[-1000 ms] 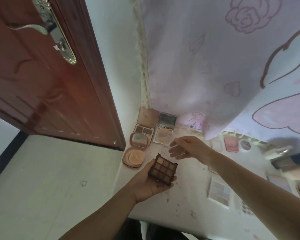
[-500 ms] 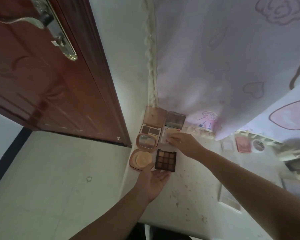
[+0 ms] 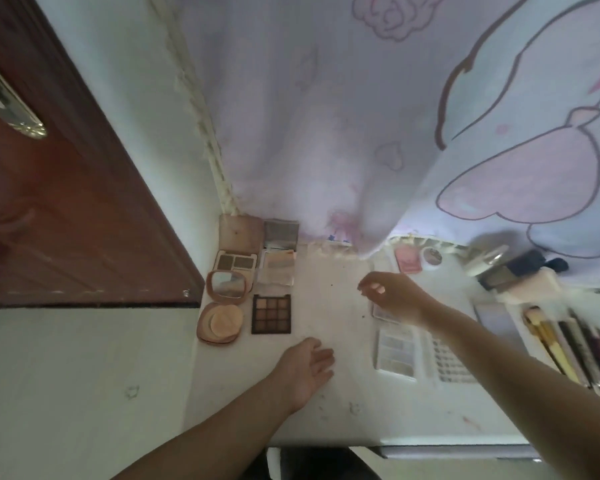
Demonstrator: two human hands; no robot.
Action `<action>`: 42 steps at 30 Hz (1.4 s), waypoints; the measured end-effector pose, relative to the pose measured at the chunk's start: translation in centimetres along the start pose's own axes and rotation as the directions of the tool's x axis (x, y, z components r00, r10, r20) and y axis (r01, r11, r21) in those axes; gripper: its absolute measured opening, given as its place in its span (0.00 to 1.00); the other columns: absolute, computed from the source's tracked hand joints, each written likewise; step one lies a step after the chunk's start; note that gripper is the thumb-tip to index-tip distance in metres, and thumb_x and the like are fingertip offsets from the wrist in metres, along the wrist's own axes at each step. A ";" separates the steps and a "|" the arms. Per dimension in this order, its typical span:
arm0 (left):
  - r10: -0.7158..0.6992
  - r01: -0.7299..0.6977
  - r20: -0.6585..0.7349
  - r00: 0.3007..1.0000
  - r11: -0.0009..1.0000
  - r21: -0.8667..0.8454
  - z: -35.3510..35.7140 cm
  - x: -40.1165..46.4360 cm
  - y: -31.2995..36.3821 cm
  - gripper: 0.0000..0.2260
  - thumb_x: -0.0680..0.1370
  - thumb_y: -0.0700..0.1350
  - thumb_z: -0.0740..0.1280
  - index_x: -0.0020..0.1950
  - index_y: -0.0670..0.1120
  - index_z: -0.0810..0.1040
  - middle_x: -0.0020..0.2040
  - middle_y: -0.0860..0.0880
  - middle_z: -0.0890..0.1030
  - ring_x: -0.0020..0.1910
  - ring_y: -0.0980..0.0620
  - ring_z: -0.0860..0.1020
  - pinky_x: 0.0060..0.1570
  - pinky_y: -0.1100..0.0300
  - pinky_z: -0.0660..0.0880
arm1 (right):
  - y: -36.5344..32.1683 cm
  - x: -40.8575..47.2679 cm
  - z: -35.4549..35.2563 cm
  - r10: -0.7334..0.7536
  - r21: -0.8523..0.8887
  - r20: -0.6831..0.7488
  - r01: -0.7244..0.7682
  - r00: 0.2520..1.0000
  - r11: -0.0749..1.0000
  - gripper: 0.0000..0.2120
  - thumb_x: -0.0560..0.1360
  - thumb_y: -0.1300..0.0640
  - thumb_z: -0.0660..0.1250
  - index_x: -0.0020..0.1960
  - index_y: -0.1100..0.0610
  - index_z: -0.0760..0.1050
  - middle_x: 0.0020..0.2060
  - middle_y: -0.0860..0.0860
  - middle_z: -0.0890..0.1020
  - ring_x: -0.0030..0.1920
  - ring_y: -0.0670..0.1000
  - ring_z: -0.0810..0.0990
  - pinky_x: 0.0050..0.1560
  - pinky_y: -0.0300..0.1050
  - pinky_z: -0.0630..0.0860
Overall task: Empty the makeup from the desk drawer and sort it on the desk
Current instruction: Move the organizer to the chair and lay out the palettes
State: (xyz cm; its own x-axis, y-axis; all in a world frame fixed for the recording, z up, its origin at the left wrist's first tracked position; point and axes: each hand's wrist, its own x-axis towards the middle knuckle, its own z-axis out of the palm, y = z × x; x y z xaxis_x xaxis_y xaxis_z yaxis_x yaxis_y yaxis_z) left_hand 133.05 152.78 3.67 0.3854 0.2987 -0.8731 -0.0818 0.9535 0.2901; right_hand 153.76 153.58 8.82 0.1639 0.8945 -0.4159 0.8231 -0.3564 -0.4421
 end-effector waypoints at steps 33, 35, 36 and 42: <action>0.088 -0.005 0.258 0.962 0.952 -0.307 -8.3 -5.3 -1.7 0.27 0.75 0.55 0.62 0.69 0.40 0.69 0.64 0.33 0.74 0.57 0.34 0.77 0.48 0.46 0.79 | -8.5 -2.7 5.8 -0.353 0.228 0.284 0.295 0.891 0.928 0.11 0.76 0.46 0.64 0.56 0.47 0.77 0.50 0.42 0.79 0.50 0.41 0.78 0.50 0.33 0.72; 0.086 -0.014 0.212 0.973 0.947 -0.319 -10.5 -6.0 -1.7 0.25 0.77 0.54 0.60 0.68 0.39 0.70 0.63 0.33 0.75 0.58 0.32 0.76 0.49 0.44 0.79 | -10.7 -1.6 6.3 -0.353 0.185 0.242 0.314 0.904 0.931 0.11 0.77 0.47 0.64 0.53 0.52 0.80 0.44 0.44 0.81 0.42 0.42 0.79 0.46 0.33 0.74; 0.085 -0.026 0.182 0.980 0.952 -0.306 -11.5 -6.2 -1.7 0.24 0.78 0.54 0.59 0.67 0.39 0.71 0.62 0.33 0.76 0.58 0.33 0.77 0.49 0.44 0.79 | -11.8 -1.1 6.8 -0.358 0.188 0.225 0.320 0.906 0.929 0.11 0.77 0.49 0.65 0.51 0.54 0.81 0.42 0.46 0.82 0.40 0.44 0.80 0.44 0.34 0.75; 0.189 -0.197 -0.059 0.980 0.959 -0.205 -16.5 -7.6 -0.5 0.16 0.82 0.50 0.57 0.59 0.40 0.75 0.55 0.37 0.81 0.55 0.40 0.80 0.50 0.48 0.80 | -17.3 1.2 10.1 -0.456 0.070 0.188 0.451 0.870 0.890 0.11 0.78 0.55 0.63 0.52 0.59 0.81 0.44 0.48 0.82 0.41 0.46 0.78 0.41 0.28 0.69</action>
State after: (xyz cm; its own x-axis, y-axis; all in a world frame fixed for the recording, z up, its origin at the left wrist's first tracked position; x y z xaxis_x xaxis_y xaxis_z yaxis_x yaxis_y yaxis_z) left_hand 115.02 150.67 3.74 0.3081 0.4756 -0.8239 -0.3428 0.8634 0.3702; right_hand 134.27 158.11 7.89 -0.3349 0.8901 -0.3091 0.7680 0.0678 -0.6369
